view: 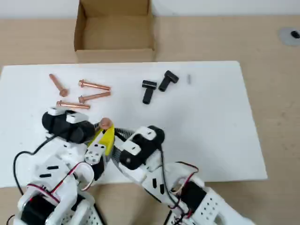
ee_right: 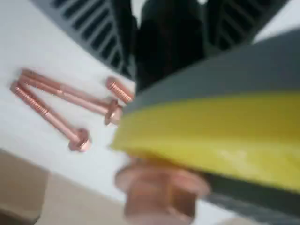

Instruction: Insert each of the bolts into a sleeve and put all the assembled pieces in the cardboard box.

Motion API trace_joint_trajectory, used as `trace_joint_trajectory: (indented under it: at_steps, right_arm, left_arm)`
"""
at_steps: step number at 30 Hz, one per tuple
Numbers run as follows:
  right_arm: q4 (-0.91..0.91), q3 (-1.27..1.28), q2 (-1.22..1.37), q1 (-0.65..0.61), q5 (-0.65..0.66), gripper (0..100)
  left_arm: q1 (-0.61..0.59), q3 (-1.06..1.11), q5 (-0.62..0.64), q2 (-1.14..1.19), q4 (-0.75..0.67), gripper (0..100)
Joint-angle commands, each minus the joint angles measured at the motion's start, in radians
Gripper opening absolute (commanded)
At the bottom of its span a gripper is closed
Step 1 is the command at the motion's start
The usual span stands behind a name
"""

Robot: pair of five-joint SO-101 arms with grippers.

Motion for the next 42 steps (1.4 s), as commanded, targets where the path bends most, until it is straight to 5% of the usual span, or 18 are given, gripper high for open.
trace_joint_trajectory:
  at_steps: [1, 12, 23, 34, 42]
  right_arm:
    - [-0.035, -0.001, -0.019, 0.028, 0.012, 0.9]
    - [-0.028, -0.002, -0.021, 0.153, 0.066, 0.9]
    - [-0.011, -0.001, -0.01, 0.205, 0.068, 0.9]
    - [0.095, -0.002, -0.01, 0.437, 0.071, 0.9]
    - [0.169, -0.137, 0.016, 0.441, 0.072, 0.9]
  left_arm:
    - [0.038, 0.006, -0.003, -0.001, 0.018, 4]
    - [-0.006, -0.018, -0.127, 0.001, 0.18, 20]
    - [-0.362, 0.02, -0.196, 0.001, 0.097, 21]
    - [-0.456, 0.052, 0.069, 0.015, 0.072, 21]
    - [-0.614, 0.037, 0.089, 0.168, 0.008, 21]
